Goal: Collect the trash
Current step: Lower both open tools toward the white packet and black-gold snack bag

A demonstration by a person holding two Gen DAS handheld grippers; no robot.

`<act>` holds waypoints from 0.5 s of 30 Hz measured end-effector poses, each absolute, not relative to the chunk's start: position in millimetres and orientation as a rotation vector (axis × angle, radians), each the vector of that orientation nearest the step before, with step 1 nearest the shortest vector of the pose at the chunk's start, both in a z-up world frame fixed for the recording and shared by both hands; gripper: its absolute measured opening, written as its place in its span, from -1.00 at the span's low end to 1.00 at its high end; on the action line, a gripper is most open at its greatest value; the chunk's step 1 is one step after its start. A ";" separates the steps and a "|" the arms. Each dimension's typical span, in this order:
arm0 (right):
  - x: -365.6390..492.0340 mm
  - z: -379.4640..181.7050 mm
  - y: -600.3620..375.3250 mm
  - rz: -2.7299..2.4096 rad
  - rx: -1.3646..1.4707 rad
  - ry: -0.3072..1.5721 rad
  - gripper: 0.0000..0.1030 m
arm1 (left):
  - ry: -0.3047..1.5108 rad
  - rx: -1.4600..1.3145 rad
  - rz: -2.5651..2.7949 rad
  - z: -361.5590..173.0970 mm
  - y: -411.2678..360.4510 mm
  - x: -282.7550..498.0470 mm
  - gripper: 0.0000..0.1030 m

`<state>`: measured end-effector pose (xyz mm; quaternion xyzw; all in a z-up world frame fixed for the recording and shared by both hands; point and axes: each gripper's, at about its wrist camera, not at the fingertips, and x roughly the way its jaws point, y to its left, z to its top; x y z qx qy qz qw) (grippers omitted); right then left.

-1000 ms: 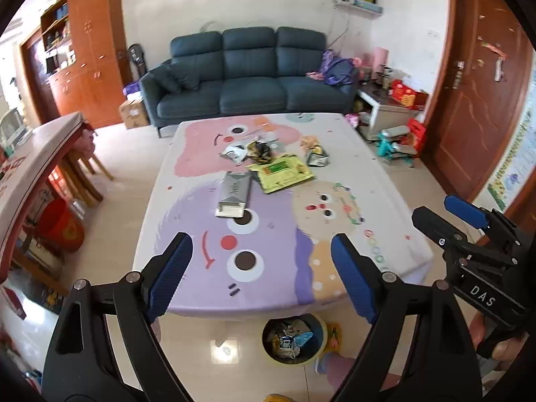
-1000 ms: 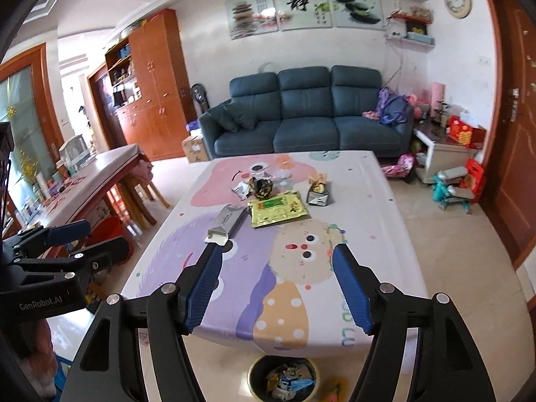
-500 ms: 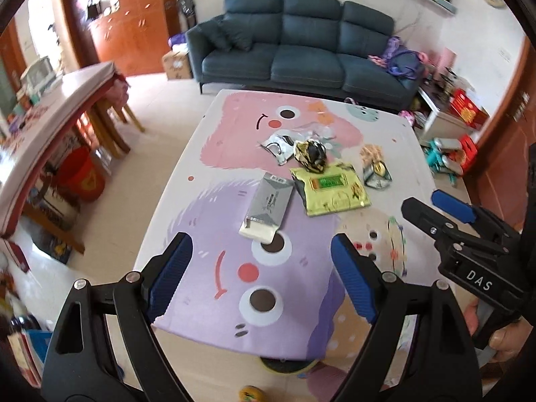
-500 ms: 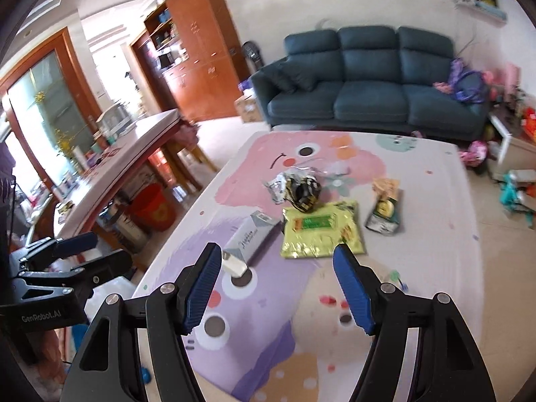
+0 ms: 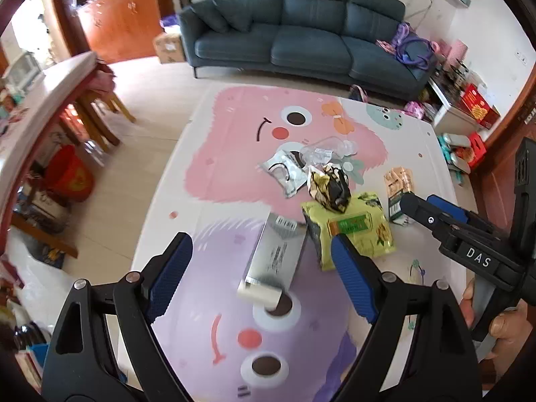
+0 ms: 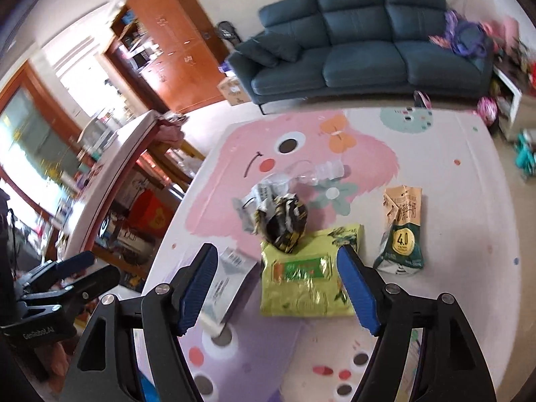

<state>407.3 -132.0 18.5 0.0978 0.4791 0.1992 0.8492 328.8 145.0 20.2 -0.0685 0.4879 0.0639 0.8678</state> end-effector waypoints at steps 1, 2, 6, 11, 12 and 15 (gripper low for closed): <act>415.8 11.4 -130.4 0.399 0.228 1.028 0.45 | 1.037 -0.147 0.116 12.6 149.9 343.0 0.61; 425.1 4.1 -128.8 0.387 0.252 1.042 0.45 | 1.048 -0.147 0.102 6.2 153.1 353.6 0.61; 454.9 -26.3 -114.0 0.350 0.293 1.080 0.45 | 1.095 -0.147 0.050 -26.5 166.2 400.9 0.61; 487.7 -69.2 -84.6 0.347 0.301 1.151 0.45 | 1.134 -0.159 0.029 -64.0 181.6 445.6 0.61; 493.5 -78.1 -79.6 0.351 0.305 1.165 0.45 | 1.143 -0.168 0.026 -71.2 185.2 454.2 0.60; 505.7 -100.8 -65.8 0.352 0.279 1.194 0.43 | 1.167 -0.199 0.028 -88.9 193.7 474.0 0.60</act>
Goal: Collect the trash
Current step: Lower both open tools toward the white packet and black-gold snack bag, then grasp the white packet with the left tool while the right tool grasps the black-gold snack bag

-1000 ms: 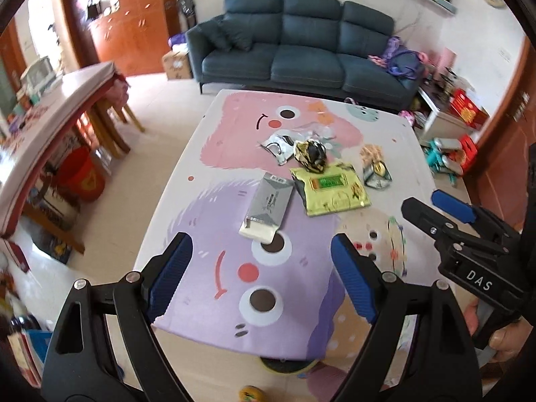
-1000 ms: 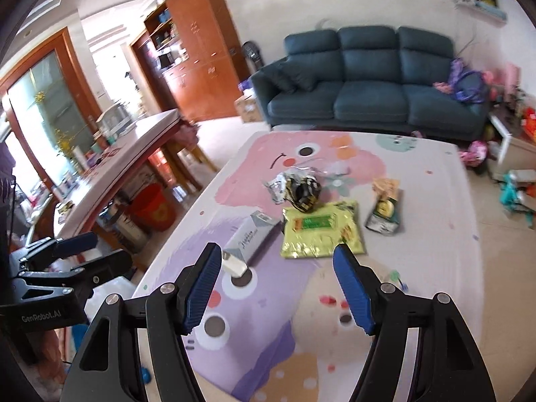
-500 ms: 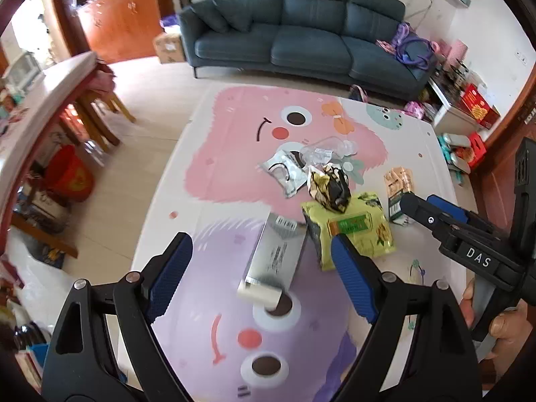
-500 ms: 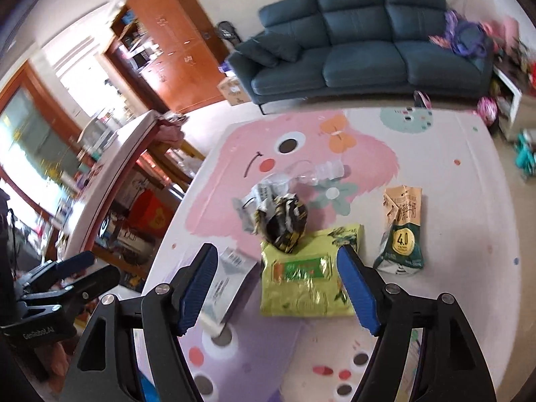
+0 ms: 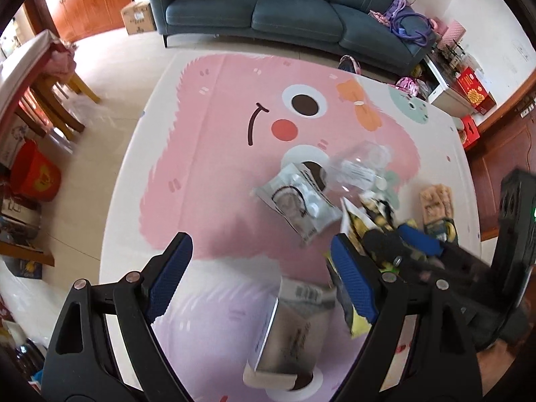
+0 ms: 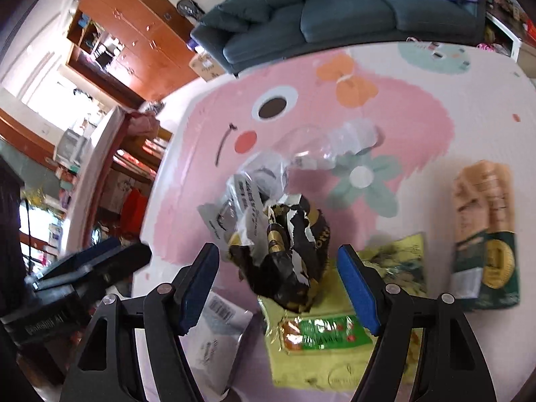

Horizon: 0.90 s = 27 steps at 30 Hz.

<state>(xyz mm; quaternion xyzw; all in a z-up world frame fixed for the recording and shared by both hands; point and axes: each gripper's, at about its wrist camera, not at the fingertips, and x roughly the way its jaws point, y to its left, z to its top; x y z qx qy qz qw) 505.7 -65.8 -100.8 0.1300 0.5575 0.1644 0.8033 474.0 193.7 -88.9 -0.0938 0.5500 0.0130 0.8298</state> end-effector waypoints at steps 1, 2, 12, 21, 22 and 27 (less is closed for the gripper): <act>505.9 -104.5 -62.9 0.354 0.269 1.194 0.33 | 1.174 -0.215 0.027 -94.3 196.4 479.5 0.60; 506.9 -109.3 -60.0 0.360 0.259 1.193 0.29 | 1.181 -0.229 0.026 -99.0 198.4 483.9 0.60; 501.5 -113.7 -63.0 0.395 0.260 1.116 0.05 | 1.268 -0.394 0.028 -142.0 198.6 524.4 0.60; 492.5 -100.4 -90.1 0.378 0.340 1.075 0.02 | 1.343 -0.398 0.092 -167.3 184.4 550.3 0.60; 492.4 -99.1 -92.0 0.366 0.341 1.070 0.02 | 1.344 -0.399 0.097 -169.2 183.1 551.9 0.60; 495.3 -94.2 -99.6 0.314 0.360 1.058 0.02 | 1.371 -0.368 0.103 -179.6 171.8 559.1 0.08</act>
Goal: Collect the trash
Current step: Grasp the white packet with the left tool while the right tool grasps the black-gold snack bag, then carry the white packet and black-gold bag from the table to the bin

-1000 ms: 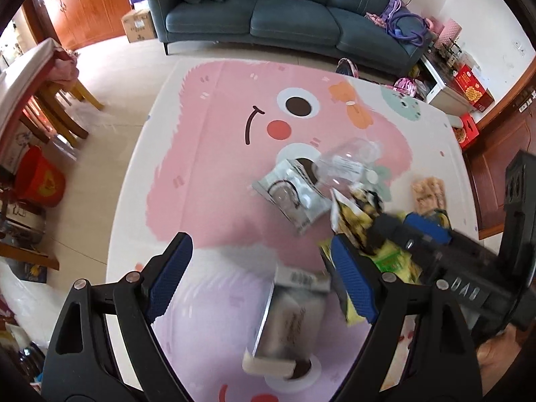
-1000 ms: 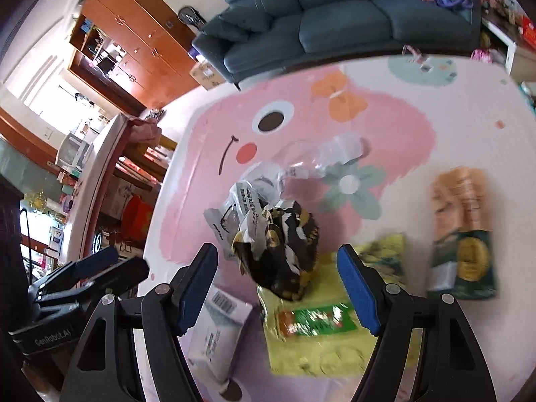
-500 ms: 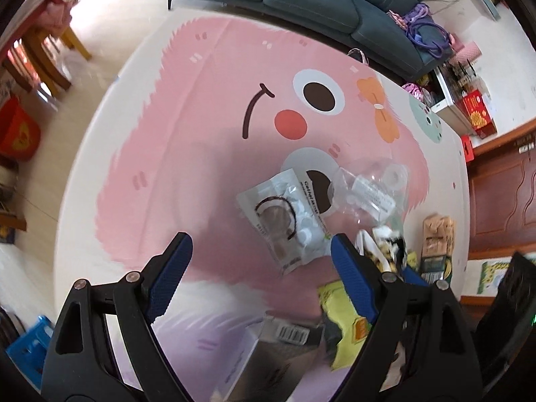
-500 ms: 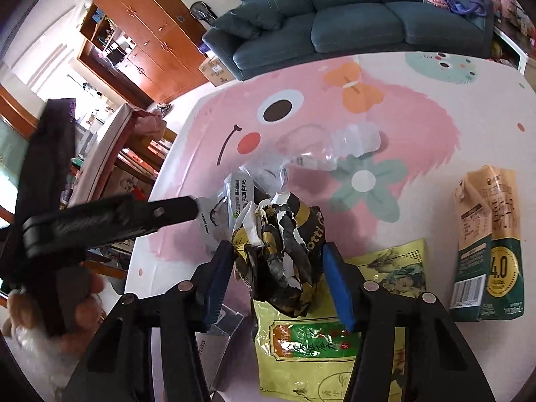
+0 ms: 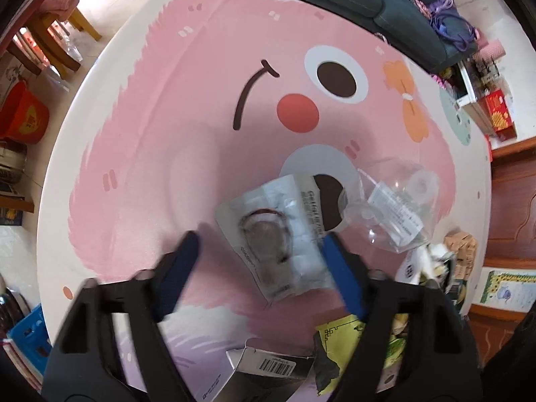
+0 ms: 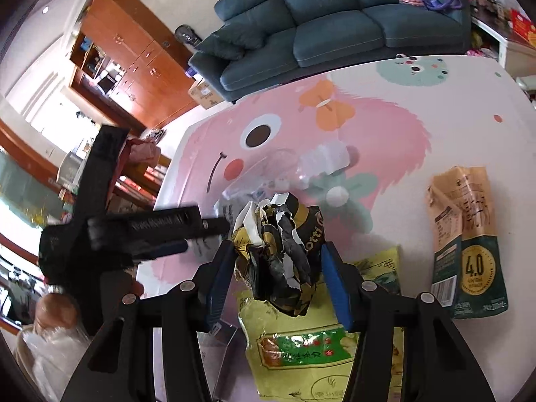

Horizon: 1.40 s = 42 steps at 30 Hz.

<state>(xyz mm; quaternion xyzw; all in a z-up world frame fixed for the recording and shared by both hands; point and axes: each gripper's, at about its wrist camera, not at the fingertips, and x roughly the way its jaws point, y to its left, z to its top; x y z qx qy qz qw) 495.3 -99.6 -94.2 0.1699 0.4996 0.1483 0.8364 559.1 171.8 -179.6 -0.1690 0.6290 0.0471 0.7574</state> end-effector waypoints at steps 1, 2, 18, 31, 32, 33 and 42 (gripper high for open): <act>495.3 -93.0 -101.3 0.304 0.364 1.053 0.02 | 1.373 -0.354 0.105 -180.4 169.1 559.8 0.07; 495.2 -91.5 -103.7 0.300 0.371 1.049 0.01 | 1.362 -0.334 0.108 -179.0 166.3 559.6 -0.09; 444.1 -48.8 -132.8 0.355 0.357 1.005 0.00 | 1.205 -0.299 0.143 -106.7 159.7 498.6 -0.84; 338.2 14.1 -179.8 0.543 0.228 0.975 0.00 | 1.106 -0.280 0.153 -8.2 94.6 323.7 -0.84; 329.6 19.4 -183.4 0.561 0.219 0.971 0.00 | 1.096 -0.278 0.155 -3.2 87.1 311.8 -0.84; 320.6 24.1 -187.8 0.577 0.208 0.966 0.00 | 1.089 -0.274 0.157 -0.8 82.2 302.7 -0.84; 251.5 50.0 -214.7 0.644 0.177 0.955 0.00 | 1.067 -0.192 0.132 21.2 40.3 221.1 -0.84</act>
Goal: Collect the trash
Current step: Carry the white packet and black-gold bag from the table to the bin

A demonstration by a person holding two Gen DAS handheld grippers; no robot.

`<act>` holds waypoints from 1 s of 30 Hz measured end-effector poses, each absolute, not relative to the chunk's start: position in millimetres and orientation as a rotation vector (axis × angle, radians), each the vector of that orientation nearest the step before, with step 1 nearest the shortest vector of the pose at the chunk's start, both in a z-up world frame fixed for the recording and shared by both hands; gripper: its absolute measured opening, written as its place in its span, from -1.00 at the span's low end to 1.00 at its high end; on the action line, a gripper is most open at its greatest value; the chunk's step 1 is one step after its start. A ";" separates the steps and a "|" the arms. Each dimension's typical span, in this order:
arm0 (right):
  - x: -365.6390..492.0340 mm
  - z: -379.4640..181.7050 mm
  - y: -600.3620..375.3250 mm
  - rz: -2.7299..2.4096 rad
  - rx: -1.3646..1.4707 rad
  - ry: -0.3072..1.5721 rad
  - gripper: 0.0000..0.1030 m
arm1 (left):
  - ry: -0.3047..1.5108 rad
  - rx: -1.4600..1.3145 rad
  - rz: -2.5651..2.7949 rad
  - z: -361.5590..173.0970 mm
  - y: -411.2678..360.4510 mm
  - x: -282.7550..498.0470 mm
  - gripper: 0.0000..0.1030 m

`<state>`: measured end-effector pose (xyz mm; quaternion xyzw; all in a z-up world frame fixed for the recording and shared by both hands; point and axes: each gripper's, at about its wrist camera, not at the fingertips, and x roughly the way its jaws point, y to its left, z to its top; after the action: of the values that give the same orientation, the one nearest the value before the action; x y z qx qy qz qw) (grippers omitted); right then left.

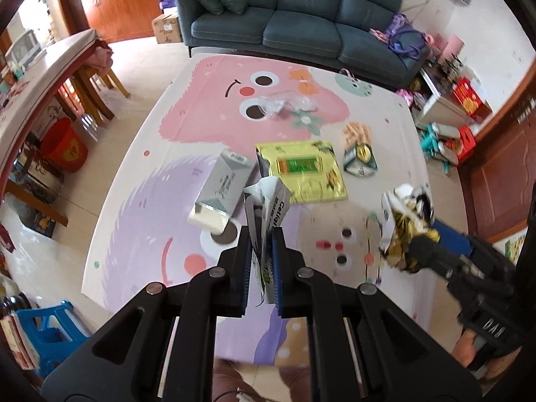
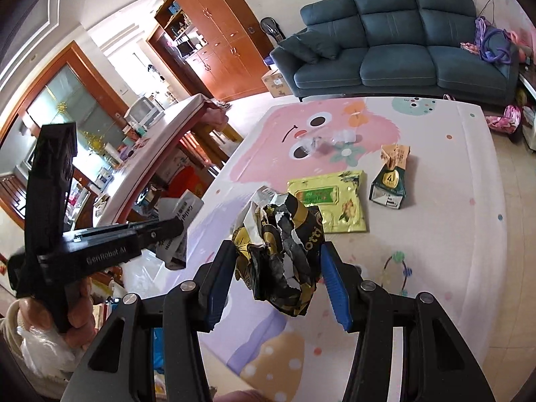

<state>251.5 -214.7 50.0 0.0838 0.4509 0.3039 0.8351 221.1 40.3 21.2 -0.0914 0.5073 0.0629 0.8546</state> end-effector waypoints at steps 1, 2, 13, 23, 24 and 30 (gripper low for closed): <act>245.7 52.7 -216.3 0.640 0.179 0.948 0.00 | 1.066 -0.181 0.126 23.0 37.6 212.1 -0.84; 240.7 55.1 -218.3 0.639 0.181 0.944 0.00 | 1.068 -0.177 0.118 24.4 37.5 205.7 -0.84; 137.9 86.6 -214.3 0.531 0.203 0.857 0.00 | 0.985 -0.088 -0.024 47.6 51.5 113.2 -0.84; -0.7 79.7 -190.0 0.378 0.244 0.823 0.00 | 0.946 -0.045 -0.200 47.3 62.6 8.7 -0.84; -16.2 76.6 -187.6 0.366 0.246 0.829 0.00 | 0.950 -0.040 -0.220 44.0 62.1 -3.6 -0.84; -81.9 52.6 -177.9 0.313 0.258 0.888 0.00 | 0.996 -0.012 -0.295 15.1 52.0 -51.3 -0.84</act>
<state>-81.9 -177.9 52.6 0.1242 0.4268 0.1504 0.8831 -51.3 52.0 15.1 -0.0058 0.4758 -0.1409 0.8682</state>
